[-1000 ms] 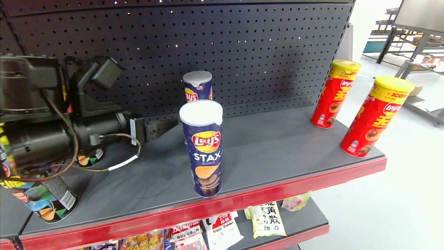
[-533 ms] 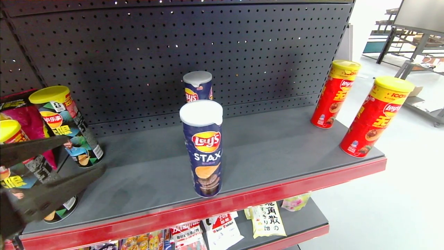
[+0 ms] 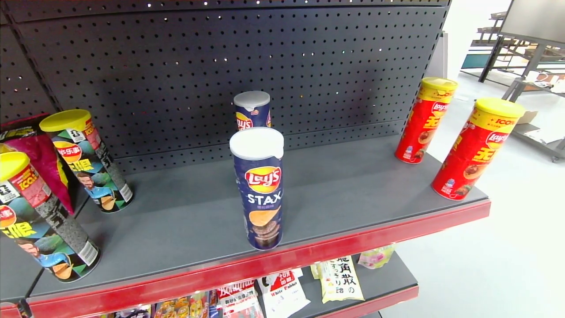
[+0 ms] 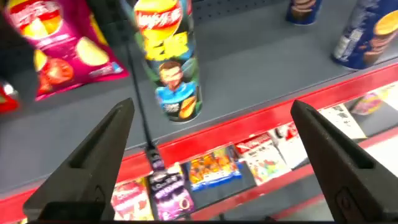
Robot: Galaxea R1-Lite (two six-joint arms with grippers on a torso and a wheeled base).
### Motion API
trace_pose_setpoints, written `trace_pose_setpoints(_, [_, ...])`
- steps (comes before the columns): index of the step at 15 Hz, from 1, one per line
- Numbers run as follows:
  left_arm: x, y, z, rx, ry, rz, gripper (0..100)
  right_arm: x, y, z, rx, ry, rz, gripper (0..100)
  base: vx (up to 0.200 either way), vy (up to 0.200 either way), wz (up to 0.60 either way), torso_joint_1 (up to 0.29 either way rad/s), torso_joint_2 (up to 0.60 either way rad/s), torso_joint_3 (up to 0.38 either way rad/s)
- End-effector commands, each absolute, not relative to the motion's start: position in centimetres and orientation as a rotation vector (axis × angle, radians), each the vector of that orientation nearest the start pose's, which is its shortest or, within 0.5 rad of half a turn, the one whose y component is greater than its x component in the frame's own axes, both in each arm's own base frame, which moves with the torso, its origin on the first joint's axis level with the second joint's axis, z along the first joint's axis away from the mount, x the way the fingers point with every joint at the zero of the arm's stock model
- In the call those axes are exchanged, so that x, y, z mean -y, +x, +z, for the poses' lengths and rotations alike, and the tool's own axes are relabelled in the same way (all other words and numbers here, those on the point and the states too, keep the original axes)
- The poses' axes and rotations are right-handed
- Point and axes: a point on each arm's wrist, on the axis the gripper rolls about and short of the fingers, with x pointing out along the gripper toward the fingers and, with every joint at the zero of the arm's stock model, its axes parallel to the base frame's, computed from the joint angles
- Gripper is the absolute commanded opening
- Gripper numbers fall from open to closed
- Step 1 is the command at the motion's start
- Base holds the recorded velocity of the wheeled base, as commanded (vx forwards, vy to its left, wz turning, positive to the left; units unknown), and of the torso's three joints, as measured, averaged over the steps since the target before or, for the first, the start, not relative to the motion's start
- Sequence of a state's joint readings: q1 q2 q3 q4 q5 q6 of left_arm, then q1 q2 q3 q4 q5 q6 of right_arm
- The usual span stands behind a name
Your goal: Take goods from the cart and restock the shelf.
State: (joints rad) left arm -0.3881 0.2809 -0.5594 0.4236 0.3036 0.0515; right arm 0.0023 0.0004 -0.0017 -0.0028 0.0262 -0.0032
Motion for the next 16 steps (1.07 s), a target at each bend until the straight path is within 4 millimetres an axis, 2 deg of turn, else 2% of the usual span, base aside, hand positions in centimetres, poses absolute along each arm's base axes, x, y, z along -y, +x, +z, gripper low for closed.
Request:
trace_pose_setpoints(1, [-2.17, -3.46, 18.76, -0.126, 0.124, -0.066, 100, -0.07, -2.29, 7.62, 0.005, 0.000, 0.038, 100, 0.000, 0.000, 0.00, 0.000, 0.00, 0.000])
trace_pose_setpoints(6, [-2.07, -3.17, 19.00, -0.101, 0.208, -0.066, 100, -0.07, -2.29, 7.62, 0.005, 0.000, 0.038, 100, 0.000, 0.000, 0.00, 0.000, 0.00, 0.000])
trace_pose_setpoints(9, [-2.11, -3.29, 19.06, -0.090, 0.202, -0.068, 100, -0.07, -2.28, 7.58, 0.003, -0.003, 0.038, 100, -0.200, 0.000, 0.00, 0.012, 0.00, 0.001])
trace_pose_setpoints(14, [-2.26, -3.66, 18.68, -0.073, 0.198, -0.076, 100, -0.07, -2.28, 7.58, 0.003, -0.006, 0.037, 100, 0.000, 0.000, 0.00, 0.000, 0.00, 0.000])
trace_pose_setpoints(16, [-2.36, -3.90, 18.24, -0.064, 0.195, -0.084, 100, -0.07, -2.28, 7.58, 0.003, -0.008, 0.037, 100, 0.000, 0.000, 0.60, 0.002, 0.00, 0.002])
